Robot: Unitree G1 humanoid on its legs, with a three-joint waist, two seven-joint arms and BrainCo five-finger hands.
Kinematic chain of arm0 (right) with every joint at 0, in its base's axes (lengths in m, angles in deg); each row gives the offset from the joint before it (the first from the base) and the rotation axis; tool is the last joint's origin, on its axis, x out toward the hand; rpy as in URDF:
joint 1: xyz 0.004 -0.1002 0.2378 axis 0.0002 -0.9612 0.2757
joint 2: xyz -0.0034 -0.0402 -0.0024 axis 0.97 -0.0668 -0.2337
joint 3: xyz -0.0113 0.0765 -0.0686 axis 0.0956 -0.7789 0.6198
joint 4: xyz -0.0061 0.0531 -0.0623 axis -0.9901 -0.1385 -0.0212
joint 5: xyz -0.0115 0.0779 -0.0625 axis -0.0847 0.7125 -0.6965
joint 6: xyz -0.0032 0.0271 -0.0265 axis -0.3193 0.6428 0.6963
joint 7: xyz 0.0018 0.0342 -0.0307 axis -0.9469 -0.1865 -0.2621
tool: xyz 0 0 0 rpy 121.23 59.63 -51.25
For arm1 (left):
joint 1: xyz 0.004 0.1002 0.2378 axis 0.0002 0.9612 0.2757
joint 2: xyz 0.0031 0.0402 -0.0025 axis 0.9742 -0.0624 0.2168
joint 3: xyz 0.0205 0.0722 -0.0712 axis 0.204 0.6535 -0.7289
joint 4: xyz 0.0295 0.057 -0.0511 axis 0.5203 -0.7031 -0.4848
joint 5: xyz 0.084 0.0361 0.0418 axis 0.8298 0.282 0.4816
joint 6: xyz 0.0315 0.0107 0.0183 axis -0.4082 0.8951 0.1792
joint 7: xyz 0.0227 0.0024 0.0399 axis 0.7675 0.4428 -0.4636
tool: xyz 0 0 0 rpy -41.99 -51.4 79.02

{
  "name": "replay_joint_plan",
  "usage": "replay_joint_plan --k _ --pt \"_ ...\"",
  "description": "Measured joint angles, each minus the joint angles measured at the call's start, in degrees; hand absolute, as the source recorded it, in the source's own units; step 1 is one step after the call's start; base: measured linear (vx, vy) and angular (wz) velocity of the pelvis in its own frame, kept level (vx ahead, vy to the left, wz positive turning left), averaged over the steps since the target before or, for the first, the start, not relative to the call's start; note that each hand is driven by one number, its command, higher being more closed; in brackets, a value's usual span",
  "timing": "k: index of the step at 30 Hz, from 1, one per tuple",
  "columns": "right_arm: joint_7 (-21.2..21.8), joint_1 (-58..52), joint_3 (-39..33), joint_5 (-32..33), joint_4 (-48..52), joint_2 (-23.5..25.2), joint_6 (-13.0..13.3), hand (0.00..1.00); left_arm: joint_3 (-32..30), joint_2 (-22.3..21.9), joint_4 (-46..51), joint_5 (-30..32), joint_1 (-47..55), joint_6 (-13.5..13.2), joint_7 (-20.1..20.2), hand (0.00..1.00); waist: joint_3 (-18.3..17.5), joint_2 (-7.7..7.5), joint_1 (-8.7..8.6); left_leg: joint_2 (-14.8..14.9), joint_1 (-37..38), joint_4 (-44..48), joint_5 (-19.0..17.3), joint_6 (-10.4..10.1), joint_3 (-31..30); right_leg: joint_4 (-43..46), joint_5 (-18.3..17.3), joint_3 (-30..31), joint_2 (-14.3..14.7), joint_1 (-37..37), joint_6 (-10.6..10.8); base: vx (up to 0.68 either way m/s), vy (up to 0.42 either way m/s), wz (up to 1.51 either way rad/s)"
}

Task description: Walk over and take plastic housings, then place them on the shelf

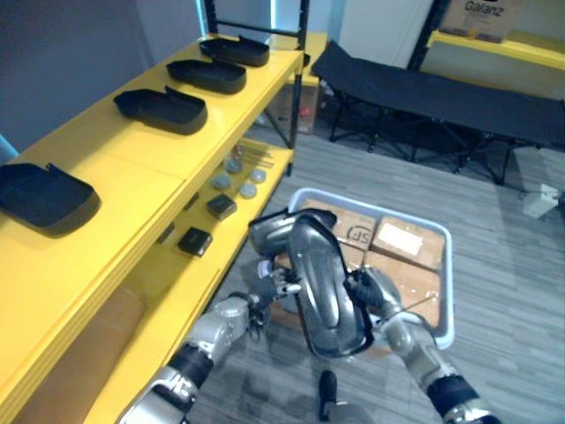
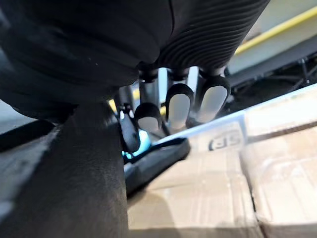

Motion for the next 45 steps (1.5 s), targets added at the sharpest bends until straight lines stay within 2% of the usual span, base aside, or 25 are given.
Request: replay_joint_plan --k 7,14,18,23,25,26,28,31,39,45 --pt "-0.01 0.86 1.41 0.0 -1.39 0.57 -0.02 1.0 1.45 -1.08 0.27 -0.31 0.35 -2.08 0.45 0.0 0.16 -0.28 0.03 0.0 0.0 -0.06 0.0 0.0 -0.12 0.0 0.0 -0.15 -0.01 0.05 0.0 0.0 0.0 0.0" --pt "-0.15 1.18 1.38 0.01 -1.42 1.05 -0.09 1.0 2.45 -1.14 1.57 -4.37 0.78 -4.16 0.52 0.0 0.2 -0.32 0.08 -0.01 0.0 -0.07 0.0 0.0 -0.16 0.0 0.0 -0.19 -0.02 0.08 0.0 0.0 0.0 0.0" --pt "-0.63 1.18 0.94 0.01 -1.42 0.94 -0.13 1.0 4.52 -1.19 3.75 -6.78 0.78 -5.23 0.29 0.0 0.33 -0.56 0.83 -0.03 -0.24 0.15 0.06 0.09 -0.29 0.02 0.06 -0.24 -0.06 0.07 -0.05 0.0 0.0 0.0" --pt "-1.41 1.37 0.94 0.04 -1.39 0.99 -0.01 1.0 4.18 -1.12 4.51 -5.15 0.85 -5.18 -0.36 0.0 0.85 -1.48 1.4 -0.27 -0.88 0.33 0.21 0.23 -0.57 0.01 0.16 -0.4 -0.29 0.0 -0.12 -0.02 -0.006 0.04" --pt "-1.45 1.36 0.98 2.7 -1.66 0.98 0.78 1.0 3.89 -1.15 4.71 -2.62 1.26 -5.24 -0.9 0.0 0.89 -1.56 1.39 -0.52 -0.52 0.31 0.25 0.27 -0.57 0.01 0.17 -0.31 -0.51 0.01 -0.1 -0.01 0.008 -0.02" --pt "-1.81 1.34 0.86 -0.24 -1.85 1.01 0.57 1.0 3.74 -1.15 4.85 -0.57 1.58 -5.35 -1.78 1.0 0.9 -1.57 1.3 -0.71 -0.38 0.21 0.25 0.29 -0.5 0.01 0.17 -0.22 -0.69 0.01 -0.05 -0.01 0.025 -0.05" --pt "-3.54 1.29 0.83 -2.63 -2.46 1.02 0.81 1.0 3.54 -1.1 4.83 2.52 2.02 -5.55 -2.35 1.0 0.97 -1.69 1.31 -0.87 -0.26 0.05 0.26 0.32 -0.43 0.0 0.11 -0.17 -0.87 0.02 0.06 0.0 0.013 -0.02" --pt "-6.47 1.39 0.83 -3.22 -3.17 0.99 2.74 1.0 2.71 -1.15 4.12 7.63 3.51 -6.59 -2.55 1.0 1.03 -1.8 1.36 -0.86 -0.2 -0.18 0.27 0.32 -0.56 0.0 0.04 -0.3 -0.87 0.03 0.15 0.0 0.0 0.0" --pt "-3.73 1.99 0.19 1.27 0.89 0.01 2.92 1.0 2.22 -1.16 3.95 11.9 3.42 -7.63 -4.62 1.0 1.03 -1.81 1.87 -0.98 -0.27 -0.06 0.31 0.38 -0.61 0.03 0.33 -0.22 -0.95 0.06 0.3 0.0 0.0 0.0" --pt "-3.75 2.03 -1.47 2.96 5.96 -0.89 2.93 1.0 1.48 -1.27 6.73 12.87 3.31 -9.35 -6.84 1.0 1.0 -1.99 2.29 -1.12 -1.12 0.68 0.28 0.43 -0.48 0.03 0.77 0.19 -0.97 -0.32 -0.03 -0.03 -0.019 -0.02"
